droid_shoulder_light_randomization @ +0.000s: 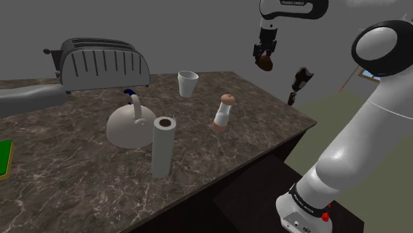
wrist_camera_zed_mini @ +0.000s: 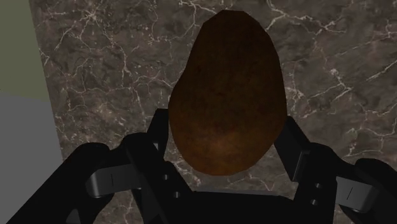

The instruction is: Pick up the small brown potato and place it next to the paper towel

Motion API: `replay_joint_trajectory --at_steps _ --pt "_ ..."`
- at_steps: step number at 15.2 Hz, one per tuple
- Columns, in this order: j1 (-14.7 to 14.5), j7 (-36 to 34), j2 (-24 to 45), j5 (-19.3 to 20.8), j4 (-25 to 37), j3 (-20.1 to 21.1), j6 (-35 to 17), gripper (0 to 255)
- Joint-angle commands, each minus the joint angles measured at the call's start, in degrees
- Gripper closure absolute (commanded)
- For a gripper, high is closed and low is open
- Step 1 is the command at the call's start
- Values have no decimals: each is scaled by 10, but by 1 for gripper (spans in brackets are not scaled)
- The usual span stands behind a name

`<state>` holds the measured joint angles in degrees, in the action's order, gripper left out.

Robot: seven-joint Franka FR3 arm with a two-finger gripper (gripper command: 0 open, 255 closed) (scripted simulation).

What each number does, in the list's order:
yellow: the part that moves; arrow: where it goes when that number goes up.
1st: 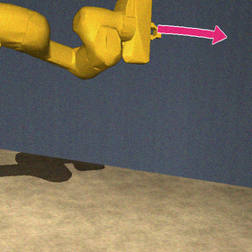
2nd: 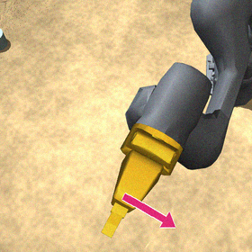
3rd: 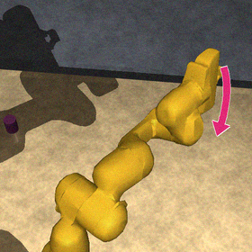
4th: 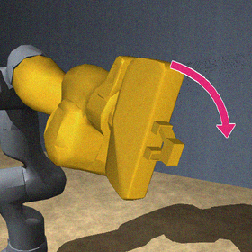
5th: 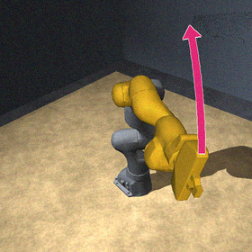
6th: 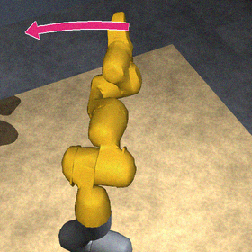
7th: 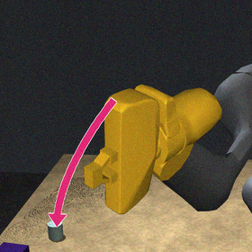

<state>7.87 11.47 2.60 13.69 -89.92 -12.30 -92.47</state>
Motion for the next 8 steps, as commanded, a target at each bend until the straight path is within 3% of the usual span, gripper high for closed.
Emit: replay_joint_trajectory --at_steps 1,8 --pt "-14 -27 -30 7 -32 12 4 255" --pt "-56 -119 -115 12 -124 63 20 255"
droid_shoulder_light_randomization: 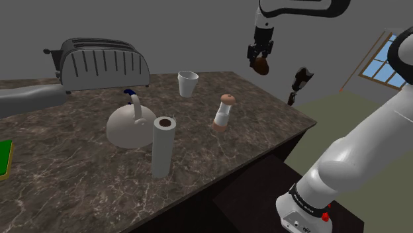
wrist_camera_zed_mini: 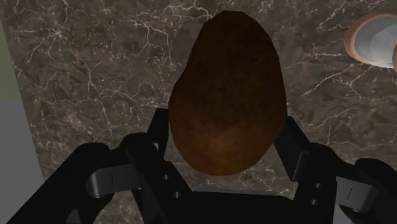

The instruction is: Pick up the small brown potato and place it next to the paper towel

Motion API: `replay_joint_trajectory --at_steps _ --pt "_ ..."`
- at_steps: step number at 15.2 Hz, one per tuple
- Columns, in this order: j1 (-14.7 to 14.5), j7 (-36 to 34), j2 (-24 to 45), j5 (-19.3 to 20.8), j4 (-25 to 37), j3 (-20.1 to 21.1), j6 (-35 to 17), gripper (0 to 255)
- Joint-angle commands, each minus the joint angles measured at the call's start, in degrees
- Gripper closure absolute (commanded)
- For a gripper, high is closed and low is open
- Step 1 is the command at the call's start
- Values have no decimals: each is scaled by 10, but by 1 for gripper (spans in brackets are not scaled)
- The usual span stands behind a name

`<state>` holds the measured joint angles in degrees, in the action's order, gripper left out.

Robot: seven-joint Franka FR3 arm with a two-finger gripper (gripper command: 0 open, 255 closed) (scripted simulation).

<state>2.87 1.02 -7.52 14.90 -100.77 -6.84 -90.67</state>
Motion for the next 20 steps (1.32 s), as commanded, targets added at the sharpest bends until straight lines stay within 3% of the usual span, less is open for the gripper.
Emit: replay_joint_trajectory --at_steps 1,10,20 --pt "-12 -28 -24 -1 -26 16 5 255" --pt "-61 -145 -88 -26 -85 91 39 255" --pt "-115 -281 -102 -73 -88 182 75 255"
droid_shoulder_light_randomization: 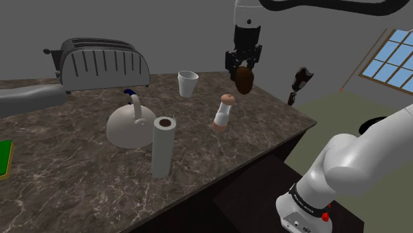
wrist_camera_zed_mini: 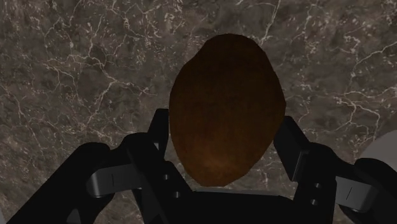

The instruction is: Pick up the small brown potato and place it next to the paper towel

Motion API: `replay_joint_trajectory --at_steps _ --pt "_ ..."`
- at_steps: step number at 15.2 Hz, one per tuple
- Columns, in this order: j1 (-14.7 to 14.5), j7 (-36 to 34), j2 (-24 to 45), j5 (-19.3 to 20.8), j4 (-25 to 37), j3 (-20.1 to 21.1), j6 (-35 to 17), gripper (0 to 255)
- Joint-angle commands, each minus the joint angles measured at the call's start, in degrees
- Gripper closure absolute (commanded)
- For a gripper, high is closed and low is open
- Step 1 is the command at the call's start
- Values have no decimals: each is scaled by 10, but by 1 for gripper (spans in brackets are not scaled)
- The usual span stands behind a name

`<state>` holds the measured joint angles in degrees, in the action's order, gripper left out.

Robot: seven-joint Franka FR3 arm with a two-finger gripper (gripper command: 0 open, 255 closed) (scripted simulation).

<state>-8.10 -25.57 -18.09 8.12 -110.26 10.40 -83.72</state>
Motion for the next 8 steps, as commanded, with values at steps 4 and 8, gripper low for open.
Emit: replay_joint_trajectory --at_steps 4,8 --pt "-26 -72 15 -23 23 48 19 255" --pt "-46 -131 37 -38 50 87 32 255"
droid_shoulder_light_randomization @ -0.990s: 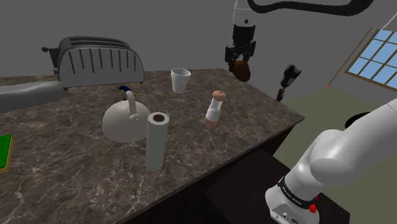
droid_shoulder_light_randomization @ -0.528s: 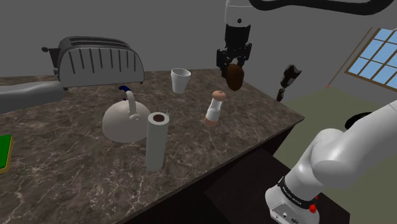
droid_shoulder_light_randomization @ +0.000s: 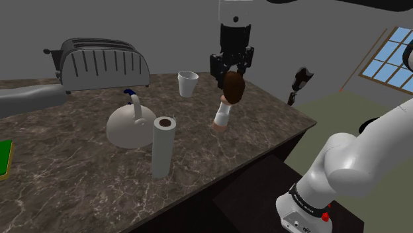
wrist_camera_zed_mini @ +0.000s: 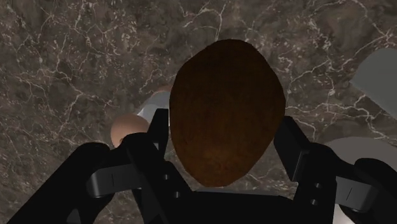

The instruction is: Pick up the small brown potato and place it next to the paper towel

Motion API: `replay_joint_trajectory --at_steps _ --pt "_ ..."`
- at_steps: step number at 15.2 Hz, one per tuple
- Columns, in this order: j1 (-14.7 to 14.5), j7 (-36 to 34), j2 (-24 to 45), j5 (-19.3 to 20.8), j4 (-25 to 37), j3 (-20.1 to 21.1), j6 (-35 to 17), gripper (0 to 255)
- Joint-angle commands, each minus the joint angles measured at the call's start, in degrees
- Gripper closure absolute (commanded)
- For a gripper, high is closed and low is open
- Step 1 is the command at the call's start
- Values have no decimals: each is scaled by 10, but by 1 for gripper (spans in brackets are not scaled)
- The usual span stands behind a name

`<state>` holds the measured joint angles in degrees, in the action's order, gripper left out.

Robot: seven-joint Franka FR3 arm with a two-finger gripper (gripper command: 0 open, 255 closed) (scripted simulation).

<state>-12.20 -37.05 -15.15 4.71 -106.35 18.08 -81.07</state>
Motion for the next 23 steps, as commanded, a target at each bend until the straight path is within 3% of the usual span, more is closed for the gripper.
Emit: replay_joint_trajectory --at_steps 1,6,23 --pt "-10 -32 15 -6 19 20 8 255" --pt "-32 -99 53 -14 62 63 21 255" --pt "-35 -108 40 -20 -82 63 -110 255"
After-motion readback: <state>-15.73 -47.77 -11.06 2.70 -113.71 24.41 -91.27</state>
